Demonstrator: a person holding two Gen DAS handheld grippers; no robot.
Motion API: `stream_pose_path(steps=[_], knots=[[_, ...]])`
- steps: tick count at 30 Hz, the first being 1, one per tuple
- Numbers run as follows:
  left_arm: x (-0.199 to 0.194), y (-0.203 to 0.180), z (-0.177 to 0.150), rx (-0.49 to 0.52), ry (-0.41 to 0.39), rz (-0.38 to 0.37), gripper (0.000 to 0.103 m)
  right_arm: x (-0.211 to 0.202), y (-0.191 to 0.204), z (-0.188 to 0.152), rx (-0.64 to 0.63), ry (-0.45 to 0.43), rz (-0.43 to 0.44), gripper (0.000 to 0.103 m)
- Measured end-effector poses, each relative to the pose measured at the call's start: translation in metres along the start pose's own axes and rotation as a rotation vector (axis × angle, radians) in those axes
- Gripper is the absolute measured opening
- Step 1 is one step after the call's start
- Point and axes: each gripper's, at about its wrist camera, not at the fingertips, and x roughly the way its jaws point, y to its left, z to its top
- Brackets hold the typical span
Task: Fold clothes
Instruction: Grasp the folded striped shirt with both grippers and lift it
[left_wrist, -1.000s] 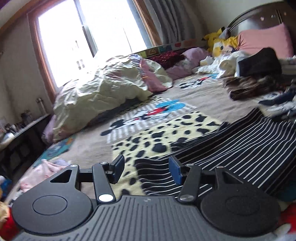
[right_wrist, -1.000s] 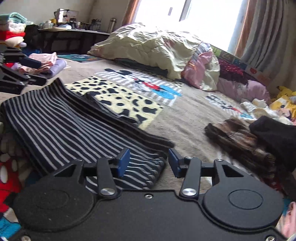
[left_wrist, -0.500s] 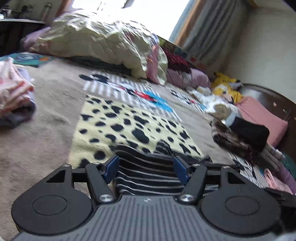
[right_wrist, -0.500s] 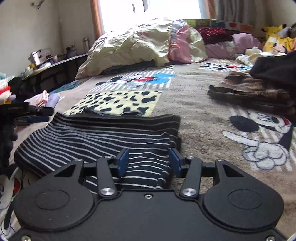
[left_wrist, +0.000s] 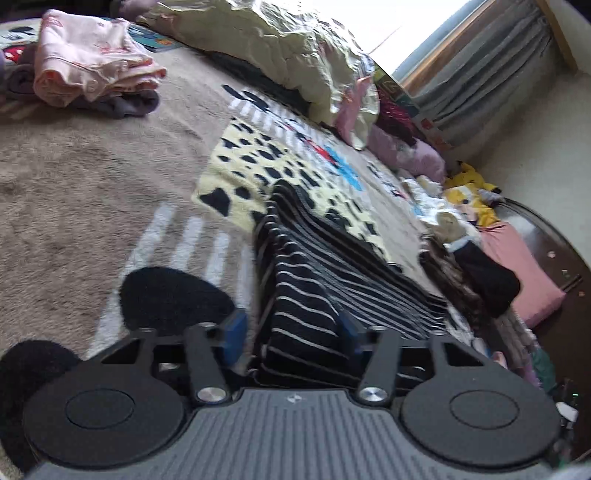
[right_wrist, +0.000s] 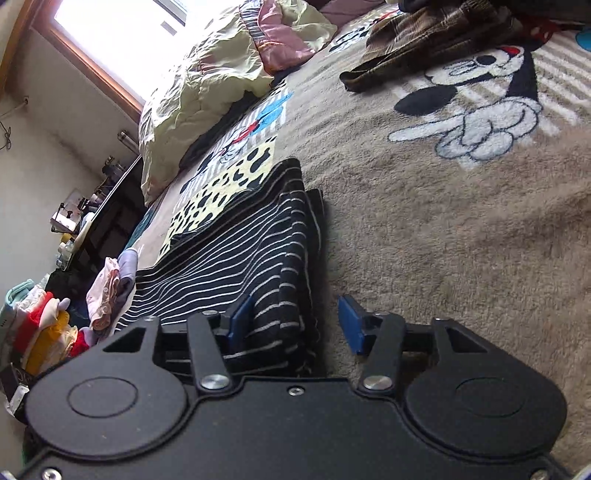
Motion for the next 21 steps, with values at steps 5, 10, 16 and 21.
stream_pose_path(steps=[5,10,16,21], knots=[[-0.021,0.008,0.005,-0.07,-0.104,0.043,0.02,-0.006,0.005,0.0,0.02,-0.03,-0.022,0.046],[0.004,0.0,0.004,-0.022,-0.03,0.02,0.028,0.003,0.014,-0.001,-0.042,-0.02,-0.063,0.045],[-0.002,0.01,0.017,-0.149,0.012,-0.087,0.052,0.0,-0.002,0.009,0.046,-0.037,0.031,0.057],[0.019,0.013,0.018,-0.163,0.085,-0.173,0.062,0.014,-0.009,0.015,0.04,-0.004,0.076,0.056]])
